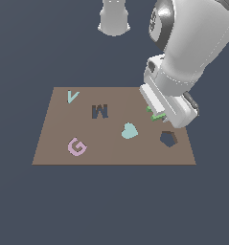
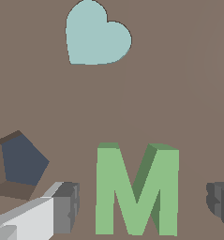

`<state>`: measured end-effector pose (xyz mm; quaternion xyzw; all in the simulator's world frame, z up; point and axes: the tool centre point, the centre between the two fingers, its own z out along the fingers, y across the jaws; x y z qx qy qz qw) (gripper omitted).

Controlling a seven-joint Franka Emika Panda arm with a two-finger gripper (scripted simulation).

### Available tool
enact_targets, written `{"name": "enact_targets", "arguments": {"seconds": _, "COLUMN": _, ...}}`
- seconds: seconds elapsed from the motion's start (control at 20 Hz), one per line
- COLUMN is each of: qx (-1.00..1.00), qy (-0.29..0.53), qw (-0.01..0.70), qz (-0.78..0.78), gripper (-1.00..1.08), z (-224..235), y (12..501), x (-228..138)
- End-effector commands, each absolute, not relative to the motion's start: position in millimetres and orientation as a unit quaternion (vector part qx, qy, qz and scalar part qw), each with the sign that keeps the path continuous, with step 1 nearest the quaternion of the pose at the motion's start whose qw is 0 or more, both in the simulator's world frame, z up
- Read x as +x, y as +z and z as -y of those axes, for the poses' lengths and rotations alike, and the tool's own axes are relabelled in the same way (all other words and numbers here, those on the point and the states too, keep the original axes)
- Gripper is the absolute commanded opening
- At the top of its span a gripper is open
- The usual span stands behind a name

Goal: Insert a designated object into the corresponding slot on a board.

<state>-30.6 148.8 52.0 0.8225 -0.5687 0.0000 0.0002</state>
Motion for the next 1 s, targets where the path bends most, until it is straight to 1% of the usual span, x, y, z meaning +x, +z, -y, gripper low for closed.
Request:
{"name": "enact_targets", "arguments": {"seconds": 0.0, "qx": 0.818, "qy": 0.0, "qw": 0.0, "qz": 0.575, "gripper": 1.0, "z": -150.5, "y": 50.5, "x": -29.1}}
{"name": "enact_targets", "arguments": {"seconds": 0.3, "qx": 0.817, "qy": 0.0, "qw": 0.0, "qz": 0.576, "gripper": 1.0, "z": -151.1, "y": 48.8, "x": -29.0}}
{"name": "enact_targets", "arguments": {"seconds": 0.75, "qx": 0.816, "qy": 0.0, "qw": 0.0, "qz": 0.578, "gripper": 1.0, "z": -150.8, "y": 29.9, "x": -28.6}}
{"name": "enact_targets", "arguments": {"seconds": 0.8, "qx": 0.816, "qy": 0.0, "qw": 0.0, "qz": 0.578, "gripper": -1.0, "z": -150.8, "y": 29.9, "x": -28.6}}
{"name": "enact_targets", "arguments": {"seconds": 0.95, "qx": 0.816, "qy": 0.0, "qw": 0.0, "qz": 0.578, "gripper": -1.0, "z": -150.8, "y": 29.9, "x": -28.6}}
